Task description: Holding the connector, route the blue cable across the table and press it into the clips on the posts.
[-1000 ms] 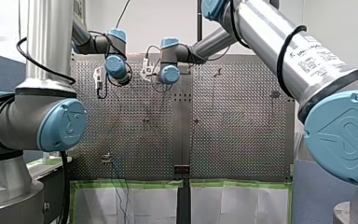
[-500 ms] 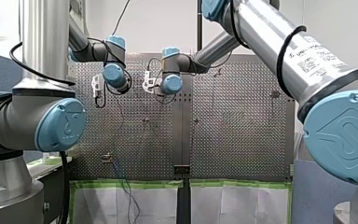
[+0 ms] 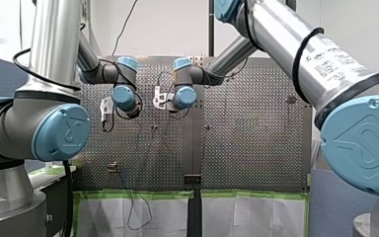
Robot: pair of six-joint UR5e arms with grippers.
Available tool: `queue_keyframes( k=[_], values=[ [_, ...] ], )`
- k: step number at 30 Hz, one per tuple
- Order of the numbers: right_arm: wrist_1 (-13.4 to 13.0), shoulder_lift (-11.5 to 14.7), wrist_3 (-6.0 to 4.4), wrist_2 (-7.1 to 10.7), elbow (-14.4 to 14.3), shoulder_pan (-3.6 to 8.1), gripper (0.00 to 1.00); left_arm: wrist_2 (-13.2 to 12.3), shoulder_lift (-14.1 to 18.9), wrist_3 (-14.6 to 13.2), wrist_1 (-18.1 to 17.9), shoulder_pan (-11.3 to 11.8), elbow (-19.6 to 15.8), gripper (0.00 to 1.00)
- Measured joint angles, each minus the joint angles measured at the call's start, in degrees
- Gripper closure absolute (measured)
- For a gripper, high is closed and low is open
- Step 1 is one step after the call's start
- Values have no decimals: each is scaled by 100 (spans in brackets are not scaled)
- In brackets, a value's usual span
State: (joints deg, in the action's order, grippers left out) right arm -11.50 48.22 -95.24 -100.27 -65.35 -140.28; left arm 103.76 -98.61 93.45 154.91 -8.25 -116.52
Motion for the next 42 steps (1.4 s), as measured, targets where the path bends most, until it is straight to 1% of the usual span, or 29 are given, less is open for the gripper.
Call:
queue_keyframes(
  k=[3, 8, 14, 20, 24, 27, 31, 32, 34, 38, 42],
  values=[
    [2, 0, 33, 35, -139, 12, 100, 0, -123, 0, -107, -8, -1, 100],
    [5, 0, 121, 111, -370, 22, 100, 5, -186, 51, -194, 2, -4, 100],
    [6, -5, 139, 193, -474, 43, 100, 8, -250, 121, -283, -3, -6, 100],
    [16, -45, 113, 295, -482, 48, 100, 72, -557, 20, -425, -44, -6, 100],
    [23, -178, 107, 325, -499, 50, 100, 97, -824, 49, -595, -52, -6, 100],
    [19, -248, 77, 405, -507, 51, 100, 92, -954, 77, -642, -54, -8, 100],
    [20, -275, -26, 600, -508, 55, 100, 83, -1004, 134, -706, -56, -6, 100],
    [21, -278, -44, 659, -509, 61, 100, 81, -1007, 151, -721, -56, -6, 100],
    [21, -279, -59, 720, -509, 81, 100, 77, -1011, 178, -761, -56, -6, 100],
    [17, -280, -93, 847, -510, 161, 100, 63, -1012, 205, -852, -51, -7, 100],
    [15, -281, -132, 919, -510, 257, 100, 56, -1014, 245, -914, -13, -6, 100]
  ],
)
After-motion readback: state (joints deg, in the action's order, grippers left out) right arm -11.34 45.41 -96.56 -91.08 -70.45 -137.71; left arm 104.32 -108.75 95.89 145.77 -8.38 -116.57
